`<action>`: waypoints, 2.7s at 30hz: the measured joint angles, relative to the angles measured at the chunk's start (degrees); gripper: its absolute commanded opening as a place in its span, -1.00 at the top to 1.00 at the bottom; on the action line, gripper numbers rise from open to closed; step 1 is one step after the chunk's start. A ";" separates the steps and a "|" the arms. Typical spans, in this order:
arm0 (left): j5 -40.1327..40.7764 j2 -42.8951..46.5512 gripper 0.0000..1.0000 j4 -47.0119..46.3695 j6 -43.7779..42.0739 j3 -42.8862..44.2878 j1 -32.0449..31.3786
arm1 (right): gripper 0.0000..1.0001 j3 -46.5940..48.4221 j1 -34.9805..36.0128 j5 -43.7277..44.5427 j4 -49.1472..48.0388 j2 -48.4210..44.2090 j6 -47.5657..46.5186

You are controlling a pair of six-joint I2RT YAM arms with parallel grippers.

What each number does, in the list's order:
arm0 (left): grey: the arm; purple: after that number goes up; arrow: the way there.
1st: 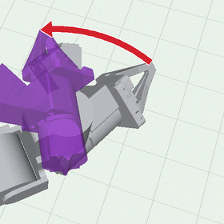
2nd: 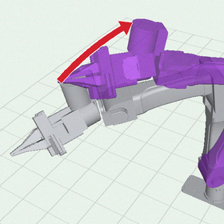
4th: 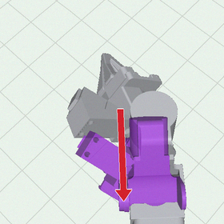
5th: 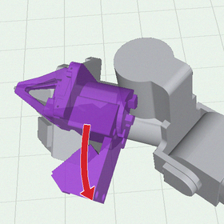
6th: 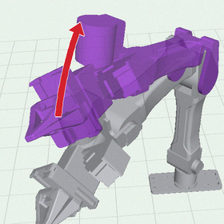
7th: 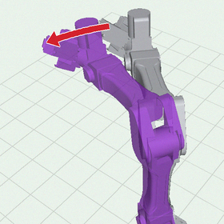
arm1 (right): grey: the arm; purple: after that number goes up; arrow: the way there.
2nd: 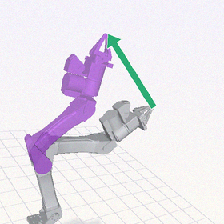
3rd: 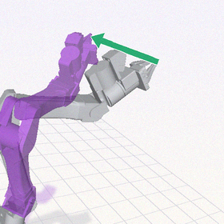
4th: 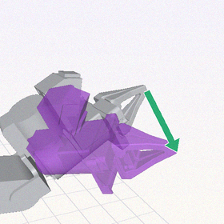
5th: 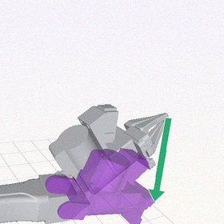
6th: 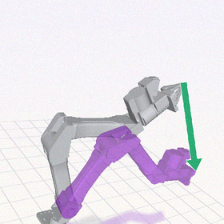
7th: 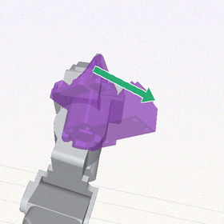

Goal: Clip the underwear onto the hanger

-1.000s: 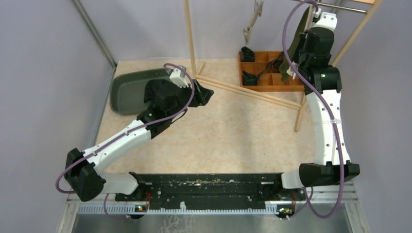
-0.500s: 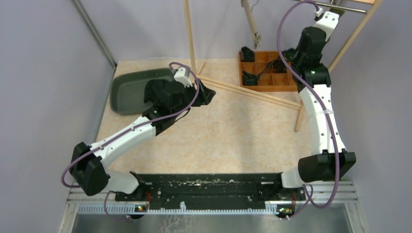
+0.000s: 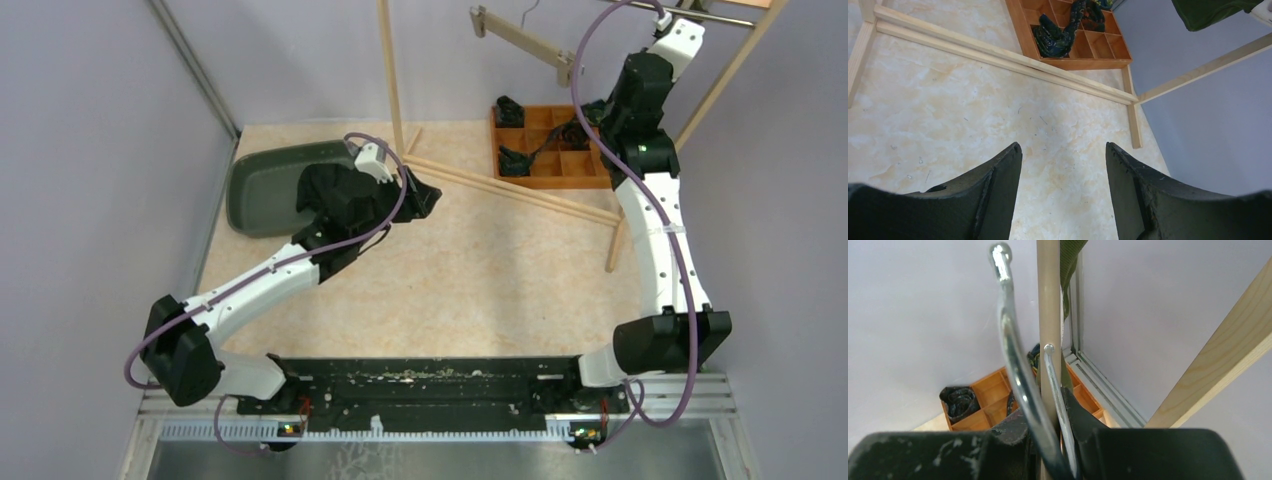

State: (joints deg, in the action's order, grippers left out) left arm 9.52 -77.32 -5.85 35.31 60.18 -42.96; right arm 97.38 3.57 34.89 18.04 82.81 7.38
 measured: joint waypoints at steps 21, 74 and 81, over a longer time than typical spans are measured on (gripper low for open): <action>0.00 0.37 -0.35 -0.85 0.72 -0.85 0.00 | 1.00 15.52 0.00 -5.09 2.93 5.14 0.11; 2.23 15.06 -0.77 -4.57 -3.89 -10.71 0.00 | -0.55 10.01 -6.38 -33.79 19.93 -4.33 5.77; 1.57 9.86 -0.99 2.27 -4.94 -0.55 0.79 | -0.67 12.63 -6.49 -31.52 21.53 -6.71 5.70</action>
State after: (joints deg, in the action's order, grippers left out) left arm 11.09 -67.46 -3.57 30.37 59.64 -42.17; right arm 110.02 -2.92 3.38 39.57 76.09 13.08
